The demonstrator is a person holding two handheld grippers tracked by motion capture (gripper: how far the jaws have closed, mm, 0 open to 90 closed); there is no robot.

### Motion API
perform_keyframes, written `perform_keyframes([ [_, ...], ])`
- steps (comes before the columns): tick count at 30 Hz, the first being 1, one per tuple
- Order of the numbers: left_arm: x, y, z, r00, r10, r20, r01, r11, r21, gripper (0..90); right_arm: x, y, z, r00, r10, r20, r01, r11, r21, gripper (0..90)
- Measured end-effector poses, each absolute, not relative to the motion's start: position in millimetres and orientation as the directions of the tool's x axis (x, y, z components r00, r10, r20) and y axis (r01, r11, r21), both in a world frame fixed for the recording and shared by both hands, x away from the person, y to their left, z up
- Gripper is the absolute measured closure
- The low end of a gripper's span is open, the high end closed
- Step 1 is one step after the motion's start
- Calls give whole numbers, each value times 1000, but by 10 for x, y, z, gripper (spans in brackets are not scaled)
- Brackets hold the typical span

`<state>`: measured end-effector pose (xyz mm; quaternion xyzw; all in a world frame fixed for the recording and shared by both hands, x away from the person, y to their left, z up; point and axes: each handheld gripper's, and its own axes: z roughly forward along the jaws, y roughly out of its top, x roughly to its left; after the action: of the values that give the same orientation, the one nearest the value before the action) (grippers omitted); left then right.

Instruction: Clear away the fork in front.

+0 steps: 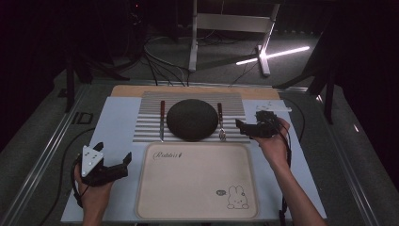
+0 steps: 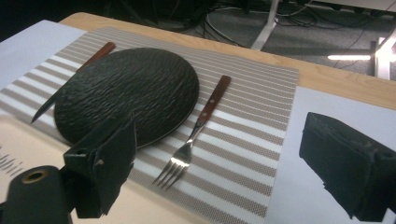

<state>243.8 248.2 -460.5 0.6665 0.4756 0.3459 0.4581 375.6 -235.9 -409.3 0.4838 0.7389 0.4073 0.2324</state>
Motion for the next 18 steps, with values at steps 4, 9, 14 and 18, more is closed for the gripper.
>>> perform_keyframes([
  [4, 2438, 2482, -4605, 308, 951, 27, 318, -130, 939, 0, 3874, -2363, -4075, -410, 911, 50, 539, 198, 819, 114],
  [9, 2439, 2482, -4605, 307, 951, 25, 317, -127, 940, 0, 4010, -2355, -4035, -402, 915, 35, 535, 204, 819, 114],
  [14, 2435, 2490, -4604, 304, 953, 23, 315, -124, 941, 1, 4127, -2343, -3999, -390, 920, 24, 536, 207, 818, 114],
  [18, 2434, 2488, -4604, 305, 952, 24, 314, -125, 941, 0, 4229, -2346, -3978, -386, 922, 14, 535, 212, 818, 114],
])
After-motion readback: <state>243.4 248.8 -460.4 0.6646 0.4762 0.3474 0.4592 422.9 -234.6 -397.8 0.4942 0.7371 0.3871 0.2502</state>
